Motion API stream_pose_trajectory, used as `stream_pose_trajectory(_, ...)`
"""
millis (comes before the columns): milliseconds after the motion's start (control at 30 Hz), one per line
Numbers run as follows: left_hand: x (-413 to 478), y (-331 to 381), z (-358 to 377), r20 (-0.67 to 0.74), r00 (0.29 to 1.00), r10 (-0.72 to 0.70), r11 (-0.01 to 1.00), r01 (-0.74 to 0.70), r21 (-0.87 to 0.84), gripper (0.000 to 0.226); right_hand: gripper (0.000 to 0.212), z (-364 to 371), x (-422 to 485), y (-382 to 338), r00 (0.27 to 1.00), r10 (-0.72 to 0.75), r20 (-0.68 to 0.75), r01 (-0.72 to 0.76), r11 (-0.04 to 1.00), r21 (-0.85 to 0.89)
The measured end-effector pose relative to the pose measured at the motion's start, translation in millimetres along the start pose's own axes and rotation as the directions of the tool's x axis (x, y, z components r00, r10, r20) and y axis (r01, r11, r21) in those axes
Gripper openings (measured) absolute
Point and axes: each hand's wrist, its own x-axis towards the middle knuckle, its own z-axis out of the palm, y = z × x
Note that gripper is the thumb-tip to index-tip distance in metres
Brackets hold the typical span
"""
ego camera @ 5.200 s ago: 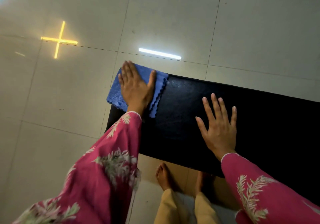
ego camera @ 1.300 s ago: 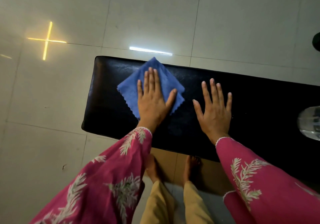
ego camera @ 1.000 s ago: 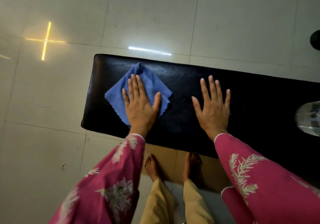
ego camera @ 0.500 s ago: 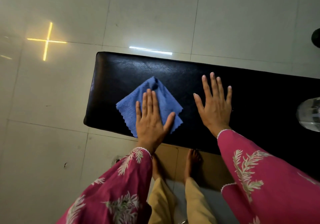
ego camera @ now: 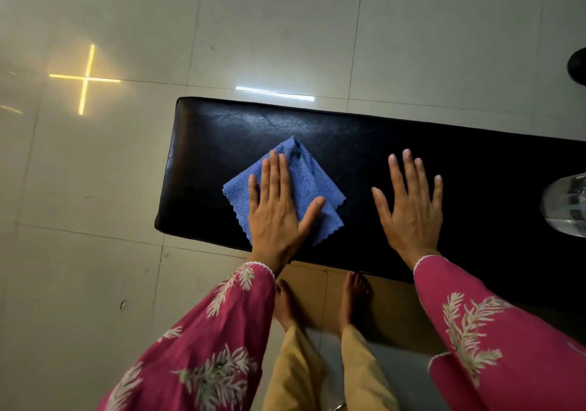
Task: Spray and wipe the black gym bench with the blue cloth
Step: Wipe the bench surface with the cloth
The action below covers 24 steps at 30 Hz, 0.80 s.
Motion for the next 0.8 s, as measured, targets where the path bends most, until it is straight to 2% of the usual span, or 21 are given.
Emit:
stream_pose_trajectory(133, 23.8, 16.5, 7.9, 0.027, 0.982, -0.188, 0.982, 0.188, -0.010, 0.090, 0.062, 2.5, 0.6, -0.6, 1.000, 0.006, -0.012, -0.006, 1.000, -0.003)
stream_pose_trajectory(167, 27.7, 21.1, 10.1, 0.030, 0.983, -0.183, 0.983, 0.183, 0.016, 0.089, 0.062, 2.9, 1.1, -0.3, 1.000, 0.009, -0.016, -0.009, 1.000, -0.005)
stream_pose_trajectory(200, 28.7, 23.9, 10.7, 0.040, 0.992, -0.117, 0.993, 0.116, 0.037, 0.087, 0.061, 3.1, 1.2, -0.2, 1.000, 0.011, -0.019, -0.011, 1.000, -0.005)
stream_pose_trajectory(233, 26.4, 24.1, 11.0, 0.057, 0.998, 0.011, 0.999, -0.014, 0.048, 0.085, 0.061, 3.2, 1.5, -0.2, 1.000, 0.010, -0.021, -0.010, 1.000, -0.007)
stream_pose_trajectory(300, 19.0, 13.5, 11.6, 0.096, 0.941, 0.324, 0.942, -0.330, 0.057, 0.078, 0.060, 3.1, 1.5, 0.4, 1.000, 0.007, -0.028, -0.008, 1.000, -0.016)
stream_pose_trajectory(333, 19.8, 4.3, 9.9, 0.106, 0.903, 0.416, 0.904, -0.424, 0.057, 0.075, 0.060, 3.0, 1.2, 0.9, 0.999, 0.009, -0.034, -0.010, 1.000, -0.021)
stream_pose_trajectory(367, 24.7, -5.2, 8.7, 0.098, 0.894, 0.436, 0.894, -0.443, 0.066, 0.072, 0.060, 3.2, 0.8, 0.9, 0.999, 0.010, -0.042, -0.011, 1.000, -0.025)
stream_pose_trajectory(400, 32.7, -11.7, 8.0, 0.083, 0.917, 0.389, 0.915, -0.395, 0.081, 0.072, 0.059, 3.4, 0.4, 0.8, 0.999, 0.009, -0.051, -0.010, 0.999, -0.030)
stream_pose_trajectory(467, 52.8, -9.7, 4.2, 0.049, 0.990, 0.130, 0.988, -0.134, 0.081, 0.075, 0.059, 3.9, 0.4, -0.4, 0.998, 0.003, -0.069, -0.005, 0.999, -0.032)
stream_pose_trajectory(533, 66.7, 16.6, 6.1, 0.007, 0.986, -0.168, 0.985, 0.167, 0.030, 0.081, 0.059, 5.0, 0.5, -0.3, 0.998, 0.003, -0.069, -0.005, 1.000, -0.028)
stream_pose_trajectory(567, 69.6, 32.8, 8.2, 0.013, 0.974, -0.227, 0.974, 0.226, 0.016, 0.084, 0.059, 5.3, 0.3, 0.0, 0.998, 0.004, -0.069, -0.006, 1.000, -0.028)
stream_pose_trajectory(600, 69.1, 46.4, 10.1, 0.034, 0.978, -0.208, 0.978, 0.207, 0.028, 0.086, 0.059, 5.3, 0.2, 0.3, 0.997, 0.003, -0.072, -0.005, 1.000, -0.028)
stream_pose_trajectory(700, 67.9, 42.8, 10.4, 0.103, 0.989, 0.110, 0.990, -0.118, 0.077, 0.084, 0.059, 4.4, 0.2, 0.5, 0.997, 0.000, -0.072, -0.001, 1.000, -0.016)
stream_pose_trajectory(733, 73.9, 30.9, 8.3, 0.105, 0.980, 0.168, 0.981, -0.177, 0.084, 0.083, 0.059, 3.8, 0.1, 1.1, 0.997, 0.003, -0.072, -0.004, 1.000, -0.019)
stream_pose_trajectory(767, 81.7, 19.8, 6.5, 0.088, 0.983, 0.160, 0.981, -0.168, 0.092, 0.083, 0.059, 3.7, 0.0, 1.0, 0.997, 0.004, -0.074, -0.006, 1.000, -0.026)
stream_pose_trajectory(800, 90.1, 11.3, 4.8, 0.060, 0.995, 0.080, 0.991, -0.086, 0.099, 0.083, 0.059, 4.0, -0.1, 0.2, 0.997, 0.001, -0.075, -0.003, 0.999, -0.035)
